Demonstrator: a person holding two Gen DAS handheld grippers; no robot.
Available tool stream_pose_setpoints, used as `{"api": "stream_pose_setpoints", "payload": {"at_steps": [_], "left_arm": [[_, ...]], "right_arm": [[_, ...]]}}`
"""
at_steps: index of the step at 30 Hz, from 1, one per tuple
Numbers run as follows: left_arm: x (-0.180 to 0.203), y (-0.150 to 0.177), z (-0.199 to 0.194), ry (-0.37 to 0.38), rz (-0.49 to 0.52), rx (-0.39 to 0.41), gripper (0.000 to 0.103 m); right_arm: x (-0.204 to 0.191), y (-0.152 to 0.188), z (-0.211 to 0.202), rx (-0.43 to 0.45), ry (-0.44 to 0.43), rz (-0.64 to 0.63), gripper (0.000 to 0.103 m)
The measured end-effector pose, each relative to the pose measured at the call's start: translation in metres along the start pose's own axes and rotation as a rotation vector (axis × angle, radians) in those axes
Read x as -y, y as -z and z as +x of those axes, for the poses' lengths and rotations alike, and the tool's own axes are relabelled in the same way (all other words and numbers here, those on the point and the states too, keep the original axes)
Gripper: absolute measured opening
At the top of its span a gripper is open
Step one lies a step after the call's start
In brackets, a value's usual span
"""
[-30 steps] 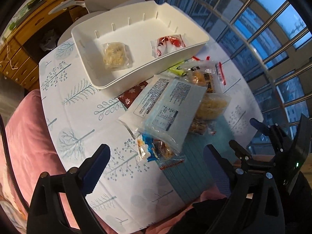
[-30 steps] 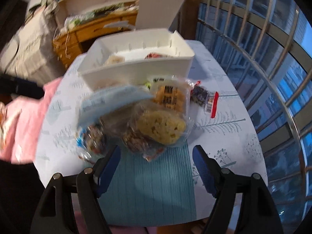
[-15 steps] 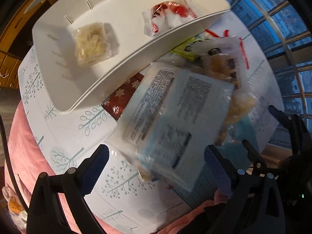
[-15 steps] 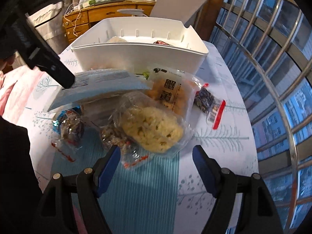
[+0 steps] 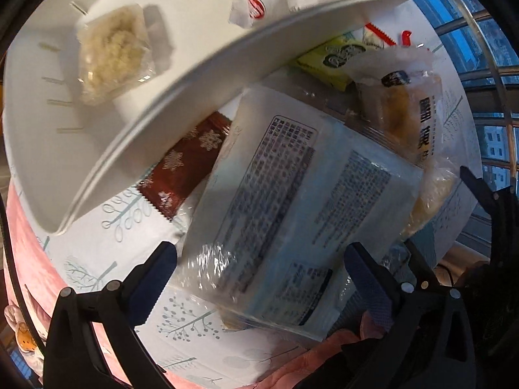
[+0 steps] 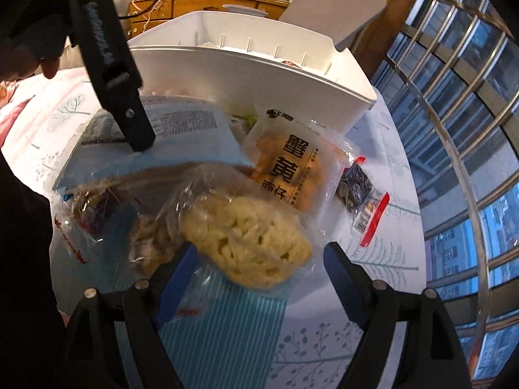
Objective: Organize snacks
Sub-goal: 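Grasp the blue-white printed bag with left tool while right tool grasps clear puff bag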
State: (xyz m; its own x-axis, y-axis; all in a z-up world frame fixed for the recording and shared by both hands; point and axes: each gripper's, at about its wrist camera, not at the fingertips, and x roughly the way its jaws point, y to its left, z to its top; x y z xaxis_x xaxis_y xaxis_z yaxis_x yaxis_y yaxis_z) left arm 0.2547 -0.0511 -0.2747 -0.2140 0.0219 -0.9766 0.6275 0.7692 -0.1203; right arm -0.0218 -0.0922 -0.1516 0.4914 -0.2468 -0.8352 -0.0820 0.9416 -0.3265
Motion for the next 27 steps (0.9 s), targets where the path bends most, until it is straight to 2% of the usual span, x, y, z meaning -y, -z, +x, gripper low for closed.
{"api": "stream_pose_setpoints", "payload": {"at_steps": [5, 12, 23, 25, 27], "left_arm": [[0.002, -0.010, 0.014, 0.039, -0.007, -0.034, 0.103], [0.001, -0.022, 0.027, 0.066, -0.032, -0.039, 0.103], [0.002, -0.034, 0.034, 0.050, -0.066, -0.001, 0.103], [0.009, -0.017, 0.036, 0.044, -0.075, 0.014, 0.103], [0.012, -0.015, 0.037, 0.034, -0.079, 0.025, 0.103]], "right_arm": [[-0.001, -0.001, 0.000, 0.028, 0.007, -0.039, 0.083], [0.001, -0.002, 0.005, 0.032, -0.015, -0.059, 0.084], [-0.006, -0.003, 0.016, 0.012, -0.031, -0.081, 0.083], [-0.006, -0.002, 0.016, 0.009, -0.037, -0.078, 0.082], [-0.006, -0.002, 0.016, 0.007, -0.045, -0.074, 0.080]]}}
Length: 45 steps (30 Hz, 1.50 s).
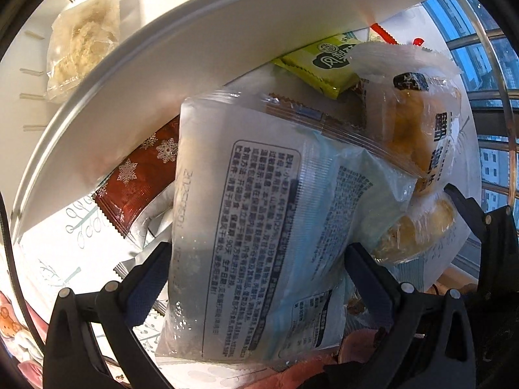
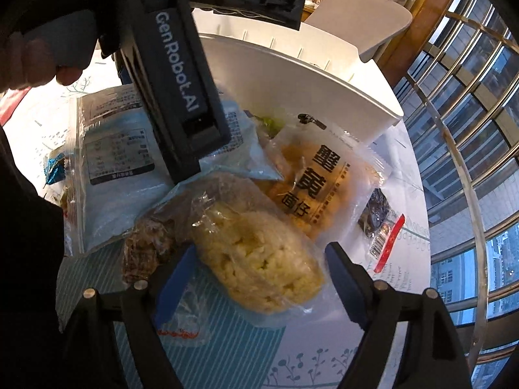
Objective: Organize snacks
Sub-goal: 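Grasp the blue-white printed bag with left tool while right tool grasps clear puff bag, then carry both bags into the white tray and open both tools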
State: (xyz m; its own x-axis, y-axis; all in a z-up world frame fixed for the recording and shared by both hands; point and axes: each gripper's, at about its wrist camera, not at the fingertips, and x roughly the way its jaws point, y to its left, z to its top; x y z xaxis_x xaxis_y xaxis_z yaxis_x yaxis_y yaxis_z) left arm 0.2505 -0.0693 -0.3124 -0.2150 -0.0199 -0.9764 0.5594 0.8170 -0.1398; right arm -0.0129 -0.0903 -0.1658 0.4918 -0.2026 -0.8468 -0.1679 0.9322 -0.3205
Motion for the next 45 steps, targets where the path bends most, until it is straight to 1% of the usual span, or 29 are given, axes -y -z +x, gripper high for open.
{"api": "stream_pose_setpoints", "payload": {"at_steps": [1, 3, 4, 6, 9, 10, 11, 13, 18, 21, 24, 26, 27, 32, 36, 40, 45], "left_arm": [[0.005, 0.008, -0.002, -0.004, -0.001, 0.003, 0.103], [0.006, 0.014, -0.003, -0.017, -0.004, 0.007, 0.103], [0.009, 0.016, -0.002, -0.025, -0.007, 0.007, 0.103], [0.013, 0.017, -0.004, -0.044, -0.004, 0.011, 0.103], [0.017, 0.020, -0.004, -0.066, 0.002, 0.029, 0.102], [0.018, 0.021, -0.004, -0.070, 0.000, 0.034, 0.099], [0.020, 0.023, -0.005, -0.068, 0.000, 0.039, 0.092], [0.028, 0.027, -0.008, -0.079, 0.009, 0.051, 0.087], [0.039, 0.033, -0.008, -0.088, -0.007, 0.058, 0.082], [0.041, 0.035, -0.017, -0.082, -0.009, 0.054, 0.078], [0.046, 0.041, -0.024, -0.065, -0.018, 0.054, 0.070], [0.046, 0.041, -0.035, -0.067, -0.006, 0.067, 0.062], [0.047, 0.039, -0.042, -0.072, 0.003, 0.073, 0.061], [0.050, 0.050, -0.052, -0.084, 0.015, 0.085, 0.054], [0.048, 0.058, -0.067, -0.100, 0.019, 0.109, 0.051], [0.041, 0.069, -0.088, -0.101, 0.017, 0.144, 0.051], [0.040, 0.085, -0.114, -0.089, 0.007, 0.172, 0.051]], "right_arm": [[0.000, 0.000, 0.000, -0.002, -0.004, 0.001, 0.079], [0.001, 0.000, -0.001, 0.000, -0.005, 0.001, 0.075], [0.001, 0.001, -0.003, 0.003, -0.005, 0.003, 0.074], [0.005, 0.002, -0.004, 0.005, -0.014, 0.018, 0.067], [0.009, 0.002, -0.006, 0.001, -0.025, 0.036, 0.063], [0.009, 0.002, -0.007, 0.001, -0.024, 0.036, 0.061], [0.009, 0.002, -0.007, 0.001, -0.024, 0.034, 0.059], [0.010, 0.002, -0.008, -0.002, -0.027, 0.039, 0.057], [0.017, -0.001, -0.010, -0.017, -0.033, 0.074, 0.051], [0.020, -0.002, -0.011, -0.026, -0.048, 0.106, 0.048], [0.022, -0.002, -0.013, -0.031, -0.052, 0.132, 0.046], [0.023, -0.001, -0.015, -0.039, -0.055, 0.162, 0.045], [0.024, 0.000, -0.016, -0.042, -0.058, 0.181, 0.044], [0.024, 0.001, -0.021, -0.047, -0.069, 0.242, 0.044], [0.025, 0.000, -0.031, -0.039, -0.075, 0.304, 0.044], [0.029, 0.000, -0.045, -0.017, -0.067, 0.382, 0.044], [0.028, -0.004, -0.064, 0.006, -0.042, 0.444, 0.044]]}}
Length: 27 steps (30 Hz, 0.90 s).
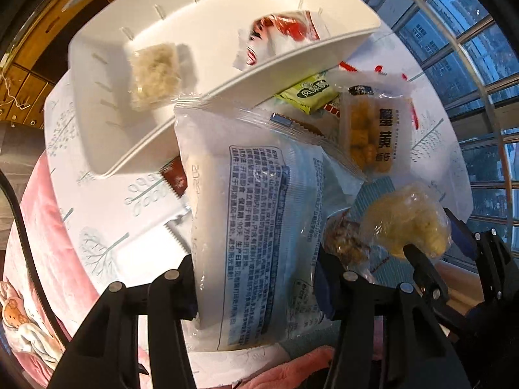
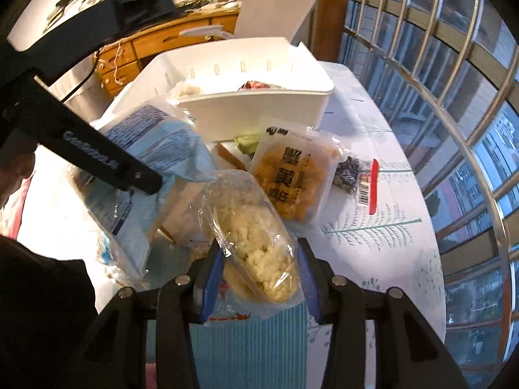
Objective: Organize snacks
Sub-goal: 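Carry both bags into the white tray and open both tools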
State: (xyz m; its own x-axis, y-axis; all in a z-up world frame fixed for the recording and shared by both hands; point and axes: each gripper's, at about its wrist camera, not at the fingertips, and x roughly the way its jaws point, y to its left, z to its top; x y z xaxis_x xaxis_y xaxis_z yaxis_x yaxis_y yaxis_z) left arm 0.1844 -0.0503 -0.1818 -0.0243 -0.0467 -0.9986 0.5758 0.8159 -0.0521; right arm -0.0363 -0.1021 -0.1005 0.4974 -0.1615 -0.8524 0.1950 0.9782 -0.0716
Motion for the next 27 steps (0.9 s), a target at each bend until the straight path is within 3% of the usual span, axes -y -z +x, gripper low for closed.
{"api": "stream_pose_setpoints", "payload": {"at_steps": [14, 24, 27], "left_arm": [[-0.081, 0.024, -0.074, 0.078, -0.116, 0.111, 0.053], [-0.119, -0.002, -0.104, 0.118, -0.220, 0.171, 0.053], [-0.127, -0.018, -0.108, 0.129, -0.258, 0.192, 0.054]], "right_arm": [[-0.012, -0.044, -0.043, 0.098, 0.000, 0.109, 0.044], [-0.020, -0.113, -0.053, 0.112, 0.011, 0.088, 0.044], [-0.017, -0.132, -0.045, 0.120, -0.023, 0.095, 0.044]]}}
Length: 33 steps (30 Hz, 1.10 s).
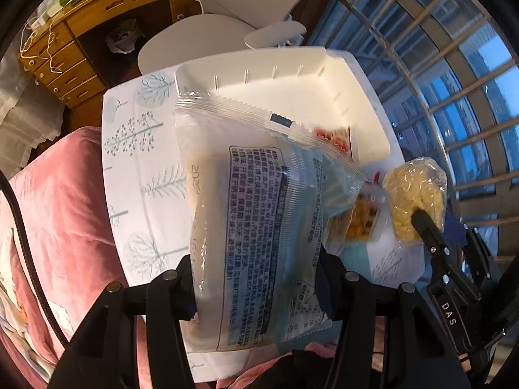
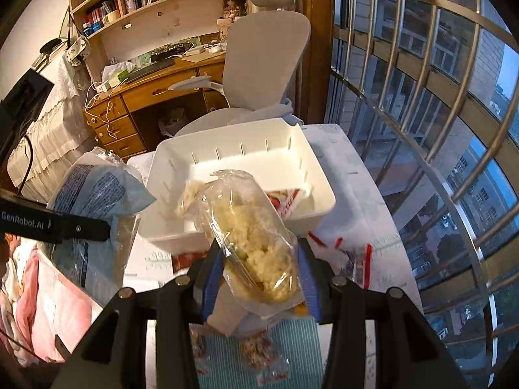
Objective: Organize snacks
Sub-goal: 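Carry both bags into the white tray and open both tools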
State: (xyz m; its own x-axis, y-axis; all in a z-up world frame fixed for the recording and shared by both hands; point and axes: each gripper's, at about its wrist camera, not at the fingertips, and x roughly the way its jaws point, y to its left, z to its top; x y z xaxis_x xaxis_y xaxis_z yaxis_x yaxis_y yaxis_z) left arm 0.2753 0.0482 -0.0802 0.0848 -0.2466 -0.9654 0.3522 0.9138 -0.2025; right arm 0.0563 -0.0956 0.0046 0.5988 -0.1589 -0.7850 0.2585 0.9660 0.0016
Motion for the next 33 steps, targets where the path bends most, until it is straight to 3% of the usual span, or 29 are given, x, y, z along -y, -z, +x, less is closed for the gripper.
{"api": "stream_pose_setpoints", "payload": {"at_steps": [8, 20, 22, 23, 25, 29, 33], "left_arm": [[-0.016, -0.049, 0.024, -0.018, -0.158, 0.032, 0.054], [-0.028, -0.081, 0.071, 0.009, -0.285, 0.032, 0.056], [-0.026, -0.082, 0.073, -0.005, -0.282, 0.031, 0.063], [-0.025, -0.082, 0.073, -0.004, -0.285, 0.038, 0.073], [-0.025, -0.082, 0.070, 0.006, -0.286, 0.053, 0.078], [-0.018, -0.084, 0.062, 0.004, -0.262, 0.075, 0.080], [-0.013, -0.079, 0.059, 0.007, -0.258, 0.061, 0.080]], "right_arm": [[0.007, -0.033, 0.050, -0.049, -0.079, 0.010, 0.044], [0.020, -0.051, 0.125, -0.149, -0.209, 0.013, 0.044], [0.023, -0.050, 0.132, -0.173, -0.239, 0.034, 0.044], [0.025, -0.049, 0.136, -0.187, -0.255, 0.050, 0.046], [0.029, -0.049, 0.141, -0.202, -0.261, 0.073, 0.046], [0.030, -0.047, 0.141, -0.215, -0.275, 0.091, 0.062], [0.031, -0.045, 0.132, -0.206, -0.291, 0.112, 0.069]]}}
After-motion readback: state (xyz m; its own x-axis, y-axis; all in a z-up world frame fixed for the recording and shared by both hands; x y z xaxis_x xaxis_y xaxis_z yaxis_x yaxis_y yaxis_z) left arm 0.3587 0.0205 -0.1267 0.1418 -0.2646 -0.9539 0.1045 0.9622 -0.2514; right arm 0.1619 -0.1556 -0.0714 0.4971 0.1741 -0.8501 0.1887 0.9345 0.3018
